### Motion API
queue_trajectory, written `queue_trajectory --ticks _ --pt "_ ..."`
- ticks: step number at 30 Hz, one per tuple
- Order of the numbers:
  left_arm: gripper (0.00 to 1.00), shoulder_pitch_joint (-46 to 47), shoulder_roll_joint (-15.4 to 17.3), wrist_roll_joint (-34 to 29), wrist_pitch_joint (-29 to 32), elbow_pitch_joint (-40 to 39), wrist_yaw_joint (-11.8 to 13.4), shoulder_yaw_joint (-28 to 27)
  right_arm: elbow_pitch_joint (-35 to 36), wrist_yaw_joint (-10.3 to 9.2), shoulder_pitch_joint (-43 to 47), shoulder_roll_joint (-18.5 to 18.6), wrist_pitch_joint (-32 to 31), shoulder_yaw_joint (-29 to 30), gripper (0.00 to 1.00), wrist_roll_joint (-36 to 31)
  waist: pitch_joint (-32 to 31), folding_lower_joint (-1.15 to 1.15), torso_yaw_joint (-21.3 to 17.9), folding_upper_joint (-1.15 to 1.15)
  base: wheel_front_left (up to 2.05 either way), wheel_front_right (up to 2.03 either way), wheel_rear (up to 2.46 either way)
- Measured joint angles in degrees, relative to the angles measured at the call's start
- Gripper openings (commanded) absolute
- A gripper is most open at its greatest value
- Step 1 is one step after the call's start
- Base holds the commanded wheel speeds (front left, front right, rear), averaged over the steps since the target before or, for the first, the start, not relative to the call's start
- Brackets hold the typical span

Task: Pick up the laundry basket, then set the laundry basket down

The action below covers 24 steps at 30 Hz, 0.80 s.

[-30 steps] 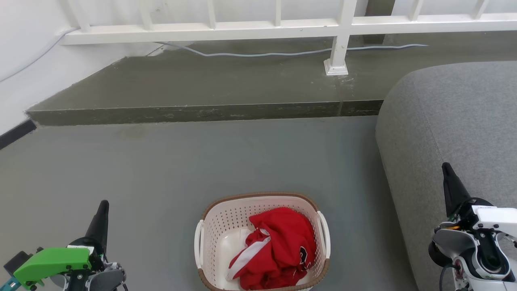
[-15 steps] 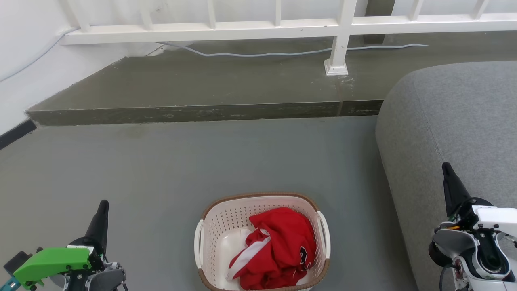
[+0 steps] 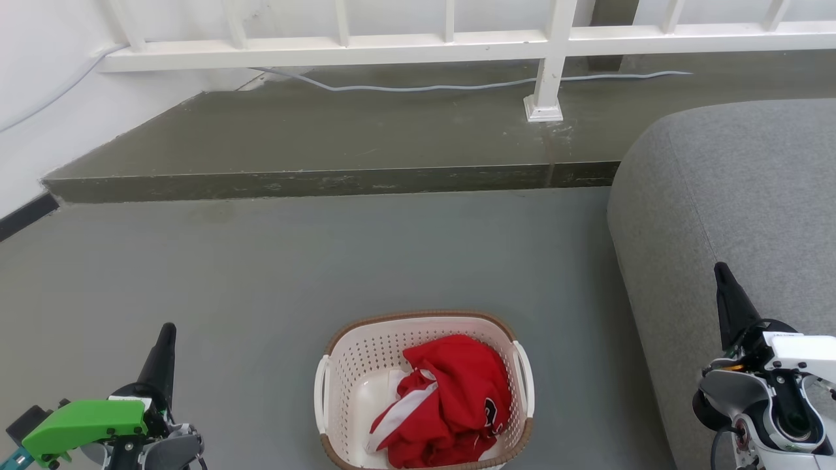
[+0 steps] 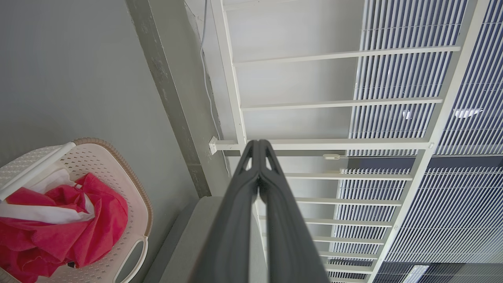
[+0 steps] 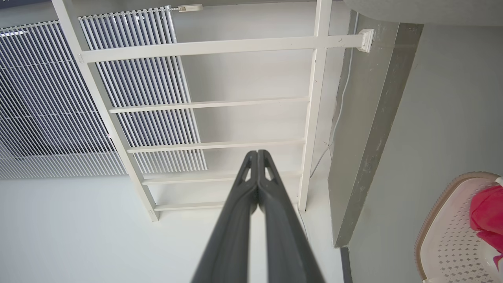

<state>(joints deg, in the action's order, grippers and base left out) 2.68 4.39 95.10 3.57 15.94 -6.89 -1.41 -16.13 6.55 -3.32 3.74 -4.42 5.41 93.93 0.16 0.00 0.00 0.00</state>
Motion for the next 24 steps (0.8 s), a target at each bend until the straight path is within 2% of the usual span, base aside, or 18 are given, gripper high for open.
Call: queue_trajectory --ticks 24 --pt "0.00 0.0 0.0 0.0 0.3 -0.1 0.0 -0.1 0.0 0.00 0.0 0.0 0.0 0.1 0.00 0.0 0.0 0.00 0.0 0.00 0.00 0.00 0.00"
